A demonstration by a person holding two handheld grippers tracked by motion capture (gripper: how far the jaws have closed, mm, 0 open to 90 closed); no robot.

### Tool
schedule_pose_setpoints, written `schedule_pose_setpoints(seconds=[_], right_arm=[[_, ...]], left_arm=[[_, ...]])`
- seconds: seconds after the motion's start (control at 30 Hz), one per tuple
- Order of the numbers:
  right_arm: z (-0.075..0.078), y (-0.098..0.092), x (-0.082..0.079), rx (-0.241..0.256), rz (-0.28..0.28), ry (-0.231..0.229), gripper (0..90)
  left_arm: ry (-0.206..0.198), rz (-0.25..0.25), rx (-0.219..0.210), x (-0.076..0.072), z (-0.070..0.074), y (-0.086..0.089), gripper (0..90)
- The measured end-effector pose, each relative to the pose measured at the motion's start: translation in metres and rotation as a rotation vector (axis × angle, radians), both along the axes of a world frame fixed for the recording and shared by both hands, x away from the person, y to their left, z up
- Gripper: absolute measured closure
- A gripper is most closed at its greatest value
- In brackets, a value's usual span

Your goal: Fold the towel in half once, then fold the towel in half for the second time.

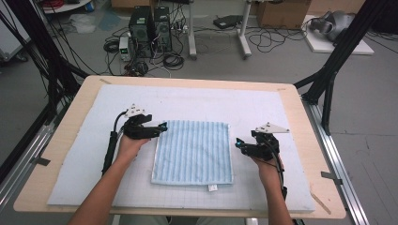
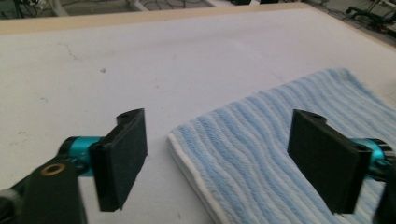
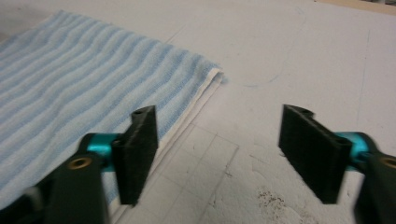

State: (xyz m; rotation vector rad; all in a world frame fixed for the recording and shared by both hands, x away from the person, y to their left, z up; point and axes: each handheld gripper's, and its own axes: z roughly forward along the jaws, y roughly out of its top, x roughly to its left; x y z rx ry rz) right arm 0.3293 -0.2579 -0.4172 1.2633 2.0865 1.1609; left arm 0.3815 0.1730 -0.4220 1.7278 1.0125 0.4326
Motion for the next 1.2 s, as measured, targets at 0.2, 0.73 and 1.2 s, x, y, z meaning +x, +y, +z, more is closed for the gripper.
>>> schedule_pose_setpoints(seconds=[0.2,0.73,1.2], right_arm=[[0.006,-0.006,-0.014,0.027,0.011,-0.024,10.6],[0.011,-0.020,-0.031,0.059,0.044,-0.065,10.6],[0.008,-0.011,-0.014,0.064,0.031,-0.023,10.7]], left_arm=[[-0.046,-0.039,-0.051,-0.020,0.008,0.010,18.5],[-0.074,-0.050,-0.085,-0.041,0.014,0.026,17.8],[-0.038,-0.049,-0.086,-0.028,0.014,0.032,19.8]])
